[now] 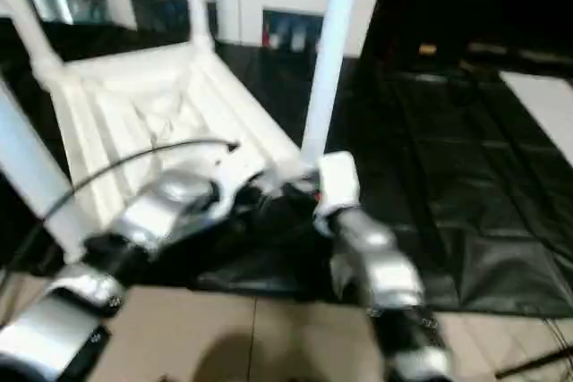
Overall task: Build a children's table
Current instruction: Rotate leg to tighten
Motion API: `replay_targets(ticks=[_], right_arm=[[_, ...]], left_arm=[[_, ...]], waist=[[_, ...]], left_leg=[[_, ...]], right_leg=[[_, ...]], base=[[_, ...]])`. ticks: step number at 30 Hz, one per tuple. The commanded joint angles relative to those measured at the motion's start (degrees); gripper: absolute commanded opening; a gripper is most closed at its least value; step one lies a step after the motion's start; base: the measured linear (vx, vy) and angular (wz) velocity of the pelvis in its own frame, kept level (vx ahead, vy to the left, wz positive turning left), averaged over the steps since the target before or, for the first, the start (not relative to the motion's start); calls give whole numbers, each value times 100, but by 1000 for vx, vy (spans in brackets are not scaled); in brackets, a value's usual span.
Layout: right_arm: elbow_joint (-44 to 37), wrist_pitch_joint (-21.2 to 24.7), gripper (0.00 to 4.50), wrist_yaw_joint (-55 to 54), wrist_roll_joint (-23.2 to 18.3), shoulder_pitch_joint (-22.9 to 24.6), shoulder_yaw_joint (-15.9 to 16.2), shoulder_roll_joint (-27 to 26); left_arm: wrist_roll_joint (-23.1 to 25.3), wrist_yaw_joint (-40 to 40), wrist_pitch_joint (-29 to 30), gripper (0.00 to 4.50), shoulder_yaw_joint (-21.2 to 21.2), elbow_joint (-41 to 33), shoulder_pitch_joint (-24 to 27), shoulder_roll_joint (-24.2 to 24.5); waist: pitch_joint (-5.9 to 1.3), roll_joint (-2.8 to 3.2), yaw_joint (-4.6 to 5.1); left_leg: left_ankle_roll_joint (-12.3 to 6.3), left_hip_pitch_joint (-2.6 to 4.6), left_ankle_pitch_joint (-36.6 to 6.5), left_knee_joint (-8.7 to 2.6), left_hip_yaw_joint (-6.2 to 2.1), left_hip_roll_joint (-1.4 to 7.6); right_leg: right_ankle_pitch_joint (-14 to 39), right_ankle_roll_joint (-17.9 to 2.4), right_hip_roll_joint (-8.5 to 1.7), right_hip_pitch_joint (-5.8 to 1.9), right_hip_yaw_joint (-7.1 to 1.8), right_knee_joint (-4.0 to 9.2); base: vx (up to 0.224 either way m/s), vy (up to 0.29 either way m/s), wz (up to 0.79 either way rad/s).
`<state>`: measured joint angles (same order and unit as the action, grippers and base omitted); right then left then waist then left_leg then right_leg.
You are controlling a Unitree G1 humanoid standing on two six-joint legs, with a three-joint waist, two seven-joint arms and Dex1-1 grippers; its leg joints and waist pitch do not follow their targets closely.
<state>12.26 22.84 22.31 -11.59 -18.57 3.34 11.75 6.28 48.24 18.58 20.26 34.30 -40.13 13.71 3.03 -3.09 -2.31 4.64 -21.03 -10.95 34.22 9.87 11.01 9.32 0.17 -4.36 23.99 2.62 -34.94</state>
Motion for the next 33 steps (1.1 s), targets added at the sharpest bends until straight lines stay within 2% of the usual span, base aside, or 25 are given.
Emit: replay_targets(ticks=[1,2,4,6,8,14,15,18,20,21,25,33], right_arm=[[-678,299,435,825,-348,253,-41,505],[-678,299,444,825,-348,253,-41,505],[-1003,362,444,1358,-529,444,-24,946],[-1271,317,444,2038,-531,644,157,1504],[-1311,333,444,2266,-523,689,213,1682],[-1290,441,444,2489,-603,595,389,1644],[-1173,347,444,2467,-483,525,507,1598],[-983,245,444,2421,-350,395,618,1508],[-855,213,444,2362,-299,308,622,1437],[-745,169,417,2322,-231,246,603,1387],[-663,89,390,2401,-160,197,686,1452],[-582,-16,327,2525,-34,222,765,1520]], left_arm=[[-345,991,-510,0,263,-574,274,259],[-345,991,-510,0,263,-574,274,259],[-470,1448,-440,0,301,-916,447,528],[-524,1866,-387,0,340,-1209,604,814],[-569,2065,-352,0,374,-1346,675,944],[-594,2179,-341,0,388,-1533,745,1021],[-564,2154,-315,0,375,-1548,738,1004],[-536,2105,-294,0,366,-1540,717,985],[-534,2095,-292,0,367,-1533,710,987],[-528,2107,-284,0,363,-1551,717,992],[-517,2102,-262,0,360,-1595,749,1021],[-507,2096,-245,0,347,-1592,772,1042]], waist=[[-348,-7,-46],[-346,3,-60],[-343,12,-77],[-343,22,-114],[-334,14,-105],[-336,-4,-77],[-344,-32,-75],[-346,-42,-66],[-346,-28,-72],[-357,-47,-72],[-361,-53,-77],[-359,-57,-72]], left_leg=[[-279,26,-1228,-434,-26,180],[-275,38,-1223,-442,-22,208],[-227,58,-1291,-444,-8,204],[-208,67,-1305,-448,-11,231],[-208,49,-1338,-451,-4,214],[-173,30,-1328,-442,-11,205],[-177,28,-1254,-434,-12,201],[-157,24,-1191,-428,-6,198],[-157,34,-1164,-426,-4,199],[-161,36,-1104,-420,1,196],[-214,22,-943,-408,8,189],[-219,27,-1007,-404,7,191]], right_leg=[[1687,-923,-316,-329,-221,482],[1598,-964,-319,-308,-238,458],[1643,-1030,-309,-274,-228,463],[1490,-1078,-311,-285,-233,435],[1518,-1104,-314,-289,-233,438],[1727,-1060,-330,-286,-232,457],[1730,-1055,-331,-284,-228,445],[1733,-1044,-328,-277,-227,442],[1691,-1047,-327,-272,-232,436],[1579,-1079,-322,-281,-229,424],[1307,-1137,-316,-306,-231,390],[1482,-1089,-318,-301,-229,402]], base=[[0,0,0],[0,0,0],[0,0,0],[0,0,0],[0,0,0],[0,0,0],[0,0,0],[0,0,0],[0,0,0],[0,0,0],[0,0,0],[0,0,0]])
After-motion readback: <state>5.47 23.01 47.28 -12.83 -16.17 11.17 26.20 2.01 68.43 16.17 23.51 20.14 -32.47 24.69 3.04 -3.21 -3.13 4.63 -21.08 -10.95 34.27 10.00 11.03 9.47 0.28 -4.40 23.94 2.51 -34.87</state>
